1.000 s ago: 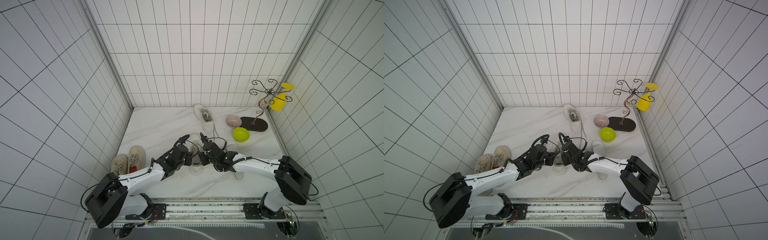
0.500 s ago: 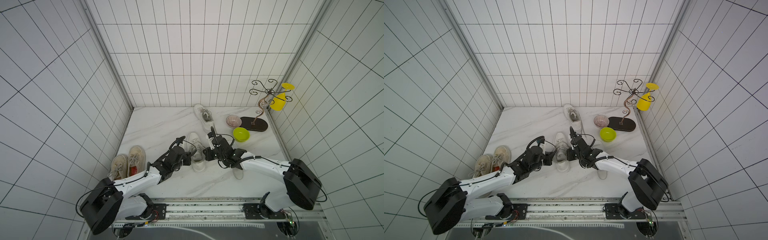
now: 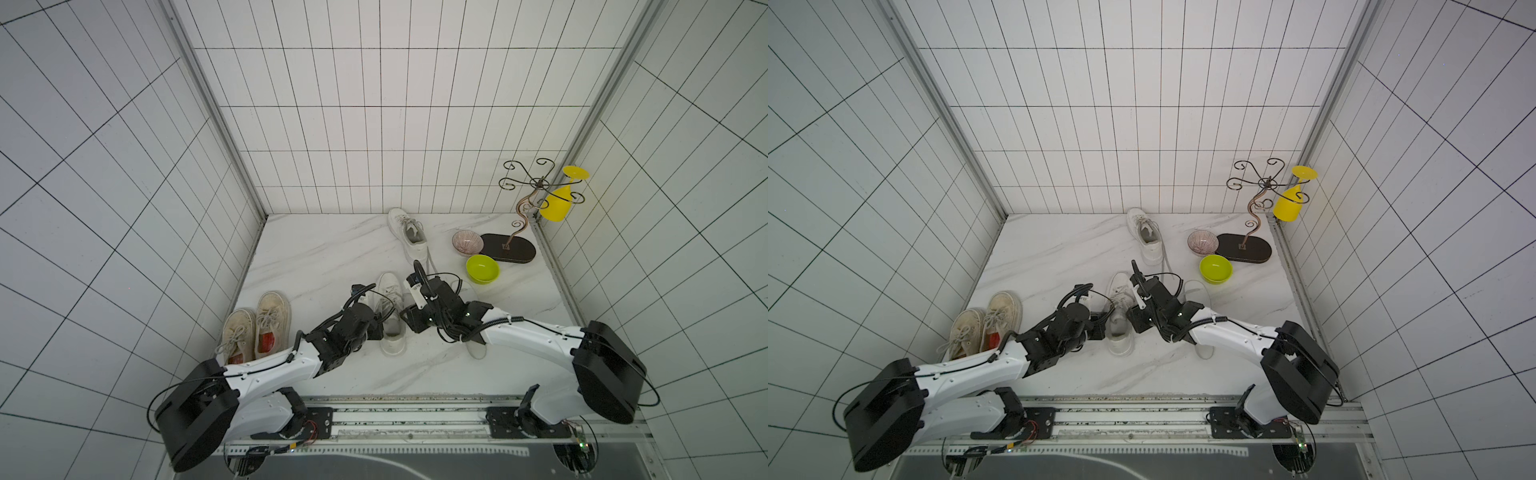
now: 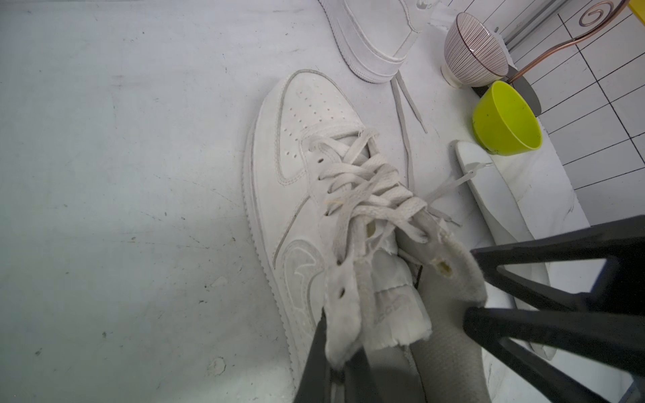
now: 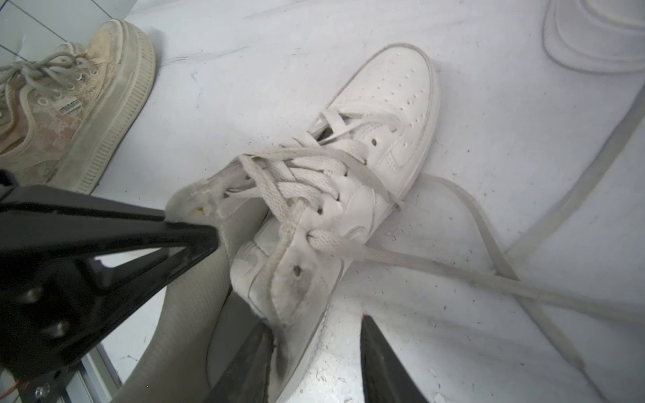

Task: Remove the insole from the shoe
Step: Adjust the shoe at the center of the board.

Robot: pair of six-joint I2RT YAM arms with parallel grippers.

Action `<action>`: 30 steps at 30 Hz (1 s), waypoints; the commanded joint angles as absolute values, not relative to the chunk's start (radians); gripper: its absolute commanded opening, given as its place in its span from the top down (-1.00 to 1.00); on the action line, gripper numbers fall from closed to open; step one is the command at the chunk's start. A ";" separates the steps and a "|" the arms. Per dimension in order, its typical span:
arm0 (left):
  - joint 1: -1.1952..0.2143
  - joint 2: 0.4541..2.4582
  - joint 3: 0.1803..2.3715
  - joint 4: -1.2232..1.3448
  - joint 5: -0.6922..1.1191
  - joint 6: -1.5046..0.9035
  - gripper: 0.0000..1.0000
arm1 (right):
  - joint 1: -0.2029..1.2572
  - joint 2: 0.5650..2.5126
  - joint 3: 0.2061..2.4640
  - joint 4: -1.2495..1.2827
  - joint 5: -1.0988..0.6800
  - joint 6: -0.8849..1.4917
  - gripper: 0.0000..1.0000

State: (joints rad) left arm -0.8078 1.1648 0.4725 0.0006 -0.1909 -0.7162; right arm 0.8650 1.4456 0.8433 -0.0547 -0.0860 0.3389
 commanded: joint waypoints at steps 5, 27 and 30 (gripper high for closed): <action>-0.822 1.176 0.465 0.095 -0.197 -0.769 1.00 | 0.901 1.413 0.799 -0.068 -0.102 0.308 -0.24; -0.836 1.206 0.507 0.039 -0.180 -0.704 0.29 | 0.916 1.536 0.928 -0.034 0.213 0.380 -0.17; -0.836 1.245 0.533 0.027 -0.168 -0.661 0.06 | 0.878 1.551 0.955 -0.044 0.131 0.411 -0.16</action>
State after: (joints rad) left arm -0.8352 1.2148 0.4934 0.0410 -0.1638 -0.7071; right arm 0.9100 1.5581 0.8619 -0.0437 0.1390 0.3672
